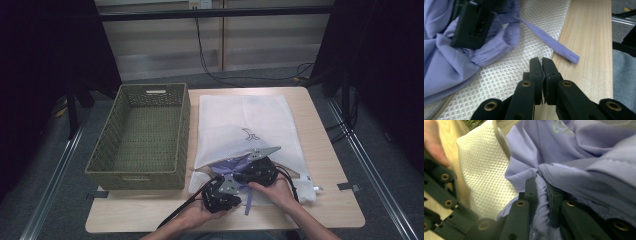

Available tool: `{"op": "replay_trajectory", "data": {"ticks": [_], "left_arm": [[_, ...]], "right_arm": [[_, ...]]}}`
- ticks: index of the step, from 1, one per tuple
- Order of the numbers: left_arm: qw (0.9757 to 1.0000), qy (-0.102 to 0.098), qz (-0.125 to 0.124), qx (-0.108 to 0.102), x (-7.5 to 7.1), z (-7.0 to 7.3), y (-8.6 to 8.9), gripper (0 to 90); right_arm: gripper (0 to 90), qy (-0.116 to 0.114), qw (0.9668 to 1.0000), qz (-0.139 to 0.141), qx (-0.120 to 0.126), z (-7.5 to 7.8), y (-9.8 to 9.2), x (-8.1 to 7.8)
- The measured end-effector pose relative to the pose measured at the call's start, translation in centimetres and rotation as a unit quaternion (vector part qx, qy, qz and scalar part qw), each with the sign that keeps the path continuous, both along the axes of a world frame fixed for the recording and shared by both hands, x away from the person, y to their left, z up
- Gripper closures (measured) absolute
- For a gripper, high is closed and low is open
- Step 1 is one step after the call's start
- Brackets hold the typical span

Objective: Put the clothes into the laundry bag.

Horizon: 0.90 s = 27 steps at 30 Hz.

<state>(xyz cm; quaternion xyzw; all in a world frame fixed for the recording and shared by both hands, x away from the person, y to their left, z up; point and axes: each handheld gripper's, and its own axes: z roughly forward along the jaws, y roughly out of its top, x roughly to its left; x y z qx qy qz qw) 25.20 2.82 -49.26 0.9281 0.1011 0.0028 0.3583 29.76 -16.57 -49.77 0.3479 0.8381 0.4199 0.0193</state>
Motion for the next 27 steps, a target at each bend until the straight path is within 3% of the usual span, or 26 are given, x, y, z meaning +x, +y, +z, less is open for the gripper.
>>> {"op": "replay_trajectory", "data": {"ticks": [5,10,16,18,20,27], "left_arm": [[0.9999,0.002,0.000,0.011,0.0,0.2,0.0,87.8],[1.0000,0.004,0.004,-0.002,0.1,0.0,0.0,87.7],[1.0000,0.004,-0.001,-0.002,0.1,0.0,0.0,87.7],[0.9999,0.002,-0.002,0.010,0.1,0.2,0.0,87.7],[1.0000,0.005,-0.002,-0.001,0.1,0.0,0.0,87.7],[1.0000,0.004,-0.004,0.001,0.2,0.0,0.0,87.7]], "right_arm": [[81.7,-0.001,1.0000,-0.002,-0.004,0.1,-0.1,0.2],[81.5,0.006,1.0000,-0.006,-0.002,0.0,-0.2,0.8],[81.2,0.004,0.9997,-0.024,-0.001,0.0,-0.3,1.6],[81.0,0.003,0.9995,-0.031,-0.001,-0.1,-0.3,1.9],[81.0,0.004,0.9994,-0.034,0.002,-0.1,-0.4,2.2],[80.6,-0.004,0.9991,-0.041,-0.002,-0.2,-0.5,2.8]]}}
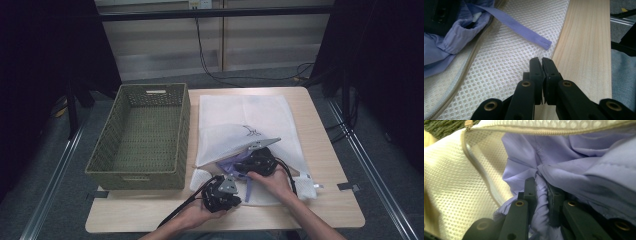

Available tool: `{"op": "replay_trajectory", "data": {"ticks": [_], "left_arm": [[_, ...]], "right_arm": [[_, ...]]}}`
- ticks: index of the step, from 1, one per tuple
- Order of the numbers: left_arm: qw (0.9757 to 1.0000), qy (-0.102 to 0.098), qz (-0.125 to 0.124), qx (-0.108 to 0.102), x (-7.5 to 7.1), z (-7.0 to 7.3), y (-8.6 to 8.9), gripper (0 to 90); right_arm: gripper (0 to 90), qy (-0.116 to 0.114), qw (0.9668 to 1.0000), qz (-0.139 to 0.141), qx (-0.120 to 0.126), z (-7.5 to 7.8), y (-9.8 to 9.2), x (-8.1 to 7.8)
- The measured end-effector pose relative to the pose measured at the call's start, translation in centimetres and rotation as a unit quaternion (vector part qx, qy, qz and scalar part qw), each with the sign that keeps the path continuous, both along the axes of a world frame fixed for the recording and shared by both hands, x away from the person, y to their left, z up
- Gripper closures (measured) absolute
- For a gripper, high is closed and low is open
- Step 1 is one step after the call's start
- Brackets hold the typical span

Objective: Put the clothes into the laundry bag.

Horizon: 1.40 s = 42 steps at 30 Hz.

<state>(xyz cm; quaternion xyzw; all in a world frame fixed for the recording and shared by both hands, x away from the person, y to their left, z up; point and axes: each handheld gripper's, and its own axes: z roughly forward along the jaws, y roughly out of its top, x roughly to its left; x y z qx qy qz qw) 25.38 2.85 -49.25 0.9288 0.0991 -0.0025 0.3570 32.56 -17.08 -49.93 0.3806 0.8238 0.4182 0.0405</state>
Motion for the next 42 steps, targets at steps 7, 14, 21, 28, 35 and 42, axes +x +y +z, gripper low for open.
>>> {"op": "replay_trajectory", "data": {"ticks": [7,14,21,28,35,42], "left_arm": [[1.0000,0.004,-0.004,-0.002,0.2,0.0,0.1,87.3],[1.0000,0.005,-0.005,-0.002,0.2,0.0,0.1,87.1],[1.0000,0.005,-0.006,0.000,0.2,0.0,0.1,86.5],[0.9999,0.006,-0.008,-0.003,0.2,0.0,0.1,86.4],[1.0000,0.007,-0.007,-0.001,0.2,0.0,0.1,86.0],[0.9999,0.010,-0.006,0.012,0.3,0.2,0.2,85.6]], "right_arm": [[79.8,-0.003,0.9998,-0.020,0.005,-0.1,-0.2,1.1],[78.5,-0.007,0.9995,-0.031,0.003,-0.1,-0.2,1.8],[68.8,-0.001,0.9996,-0.027,0.012,0.1,-0.3,2.1],[59.7,-0.006,0.9997,0.000,0.026,1.3,-0.7,0.9],[55.6,-0.016,0.9992,0.025,0.028,2.0,-1.3,-0.5],[50.0,-0.011,0.9991,0.040,-0.001,0.9,-1.7,-1.4]]}}
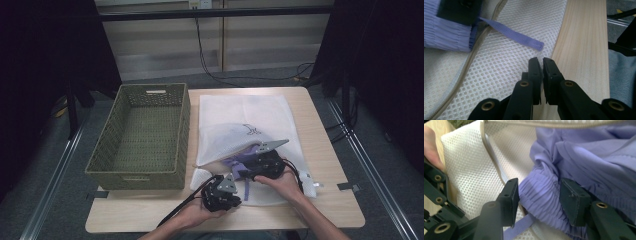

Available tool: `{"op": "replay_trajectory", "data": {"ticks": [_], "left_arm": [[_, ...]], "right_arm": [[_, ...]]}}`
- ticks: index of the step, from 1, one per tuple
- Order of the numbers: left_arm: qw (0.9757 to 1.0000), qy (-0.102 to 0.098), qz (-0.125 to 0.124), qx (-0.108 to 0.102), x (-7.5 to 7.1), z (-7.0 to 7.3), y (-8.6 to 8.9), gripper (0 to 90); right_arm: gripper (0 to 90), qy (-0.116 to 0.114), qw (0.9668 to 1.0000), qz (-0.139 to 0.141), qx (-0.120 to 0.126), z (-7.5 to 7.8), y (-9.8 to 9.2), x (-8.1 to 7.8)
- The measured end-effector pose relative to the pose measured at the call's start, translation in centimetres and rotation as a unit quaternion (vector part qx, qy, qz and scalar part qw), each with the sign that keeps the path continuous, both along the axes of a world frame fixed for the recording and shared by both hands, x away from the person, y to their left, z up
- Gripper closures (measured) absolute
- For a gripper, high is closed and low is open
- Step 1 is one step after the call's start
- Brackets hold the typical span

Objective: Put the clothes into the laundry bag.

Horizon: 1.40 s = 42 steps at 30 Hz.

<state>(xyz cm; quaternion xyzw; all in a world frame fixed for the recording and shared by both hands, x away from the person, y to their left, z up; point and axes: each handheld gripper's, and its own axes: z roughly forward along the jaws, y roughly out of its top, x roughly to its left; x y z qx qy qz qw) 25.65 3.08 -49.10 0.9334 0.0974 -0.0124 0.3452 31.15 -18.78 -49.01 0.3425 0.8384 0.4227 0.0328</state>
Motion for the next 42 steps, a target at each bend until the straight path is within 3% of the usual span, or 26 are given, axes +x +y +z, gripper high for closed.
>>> {"op": "replay_trajectory", "data": {"ticks": [2,6,9,11,14,19,22,23,26,33,34,40,42], "left_arm": [[1.0000,-0.002,-0.003,-0.005,0.0,0.0,-0.1,85.6],[1.0000,-0.001,-0.002,-0.004,0.0,0.0,-0.1,85.6],[0.9999,-0.004,-0.004,-0.009,0.0,-0.1,-0.1,85.6],[1.0000,0.001,0.001,-0.003,0.0,0.0,-0.1,85.7],[0.9997,0.007,0.007,-0.021,0.0,-0.3,-0.1,86.1],[0.9998,0.008,-0.001,-0.017,0.2,-0.2,-0.1,86.1],[0.9998,0.007,0.003,-0.019,0.1,-0.2,-0.2,86.1],[1.0000,0.003,-0.002,-0.003,0.1,0.0,-0.1,86.1],[0.9998,0.007,0.002,-0.020,0.1,-0.3,-0.1,86.1],[0.9997,0.009,-0.002,-0.021,0.2,-0.3,0.0,86.0],[0.9999,0.008,-0.001,-0.010,0.2,-0.1,0.0,86.1],[0.9999,0.008,-0.002,-0.010,0.2,-0.1,0.0,86.1],[0.9998,0.009,-0.002,-0.020,0.2,-0.2,-0.1,86.1]], "right_arm": [[47.6,0.008,0.9999,0.010,-0.001,-0.4,0.1,0.2],[50.1,0.003,0.9998,0.015,-0.014,-0.6,0.3,0.1],[59.5,-0.009,0.9993,0.012,-0.033,-0.7,0.3,0.1],[72.3,-0.016,0.9987,0.002,-0.048,-0.7,0.3,0.1],[81.7,-0.016,0.9985,-0.008,-0.052,-0.7,0.1,0.5],[82.4,-0.021,0.9982,-0.020,-0.053,-0.7,0.2,0.9],[82.3,-0.017,0.9984,-0.034,-0.042,-0.8,0.0,1.5],[82.3,-0.016,0.9983,-0.039,-0.040,-0.8,0.0,1.6],[82.3,-0.025,0.9976,-0.051,-0.039,-1.0,0.0,1.9],[81.3,-0.025,0.9963,-0.068,-0.046,-0.9,-0.1,3.3],[81.3,-0.024,0.9962,-0.072,-0.044,-0.9,0.0,3.3],[81.0,-0.028,0.9949,-0.088,-0.039,-1.0,0.0,4.5],[81.0,-0.031,0.9944,-0.094,-0.037,-1.2,0.1,4.9]]}}
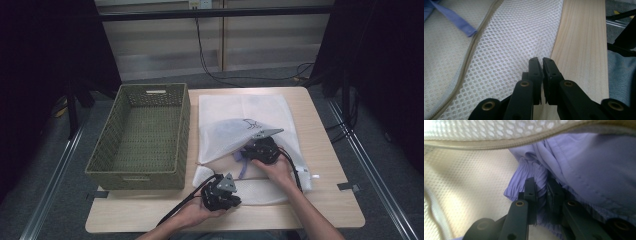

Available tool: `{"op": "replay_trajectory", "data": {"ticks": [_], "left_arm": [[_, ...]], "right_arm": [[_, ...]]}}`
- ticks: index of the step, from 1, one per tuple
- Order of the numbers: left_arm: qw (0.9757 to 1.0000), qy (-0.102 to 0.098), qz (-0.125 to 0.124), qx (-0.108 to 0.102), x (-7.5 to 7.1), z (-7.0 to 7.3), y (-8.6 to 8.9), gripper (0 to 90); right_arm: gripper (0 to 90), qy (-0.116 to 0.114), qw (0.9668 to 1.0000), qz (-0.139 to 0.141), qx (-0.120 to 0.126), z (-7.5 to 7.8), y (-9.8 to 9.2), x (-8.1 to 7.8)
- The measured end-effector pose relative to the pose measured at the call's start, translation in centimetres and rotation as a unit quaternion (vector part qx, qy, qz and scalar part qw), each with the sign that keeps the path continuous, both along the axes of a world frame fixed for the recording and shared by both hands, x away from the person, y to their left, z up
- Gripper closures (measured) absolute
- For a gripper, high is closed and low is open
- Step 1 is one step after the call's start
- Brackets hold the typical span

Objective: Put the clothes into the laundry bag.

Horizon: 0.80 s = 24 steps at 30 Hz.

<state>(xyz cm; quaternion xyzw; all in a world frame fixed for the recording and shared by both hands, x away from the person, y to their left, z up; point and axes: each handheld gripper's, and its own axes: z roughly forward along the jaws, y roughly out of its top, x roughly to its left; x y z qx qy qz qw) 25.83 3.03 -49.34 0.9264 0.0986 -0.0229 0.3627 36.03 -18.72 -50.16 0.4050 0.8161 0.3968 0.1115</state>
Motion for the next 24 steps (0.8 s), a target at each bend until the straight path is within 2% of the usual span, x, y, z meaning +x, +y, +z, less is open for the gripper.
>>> {"op": "replay_trajectory", "data": {"ticks": [7,13,17,24], "left_arm": [[1.0000,-0.005,0.001,-0.001,-0.1,0.0,0.0,86.1],[1.0000,0.001,-0.006,0.001,0.1,0.0,0.0,86.2],[1.0000,-0.004,0.000,-0.005,0.0,-0.1,0.0,86.3],[0.9999,-0.004,-0.009,0.004,0.1,0.0,0.1,86.2]], "right_arm": [[80.7,-0.002,0.9998,-0.020,-0.004,0.0,0.4,1.0],[80.6,-0.013,0.9994,-0.033,-0.002,-0.2,0.7,1.8],[79.8,-0.020,0.9985,-0.051,-0.005,-0.2,0.8,2.4],[79.8,-0.027,0.9981,-0.054,-0.002,-0.4,0.9,2.9]]}}
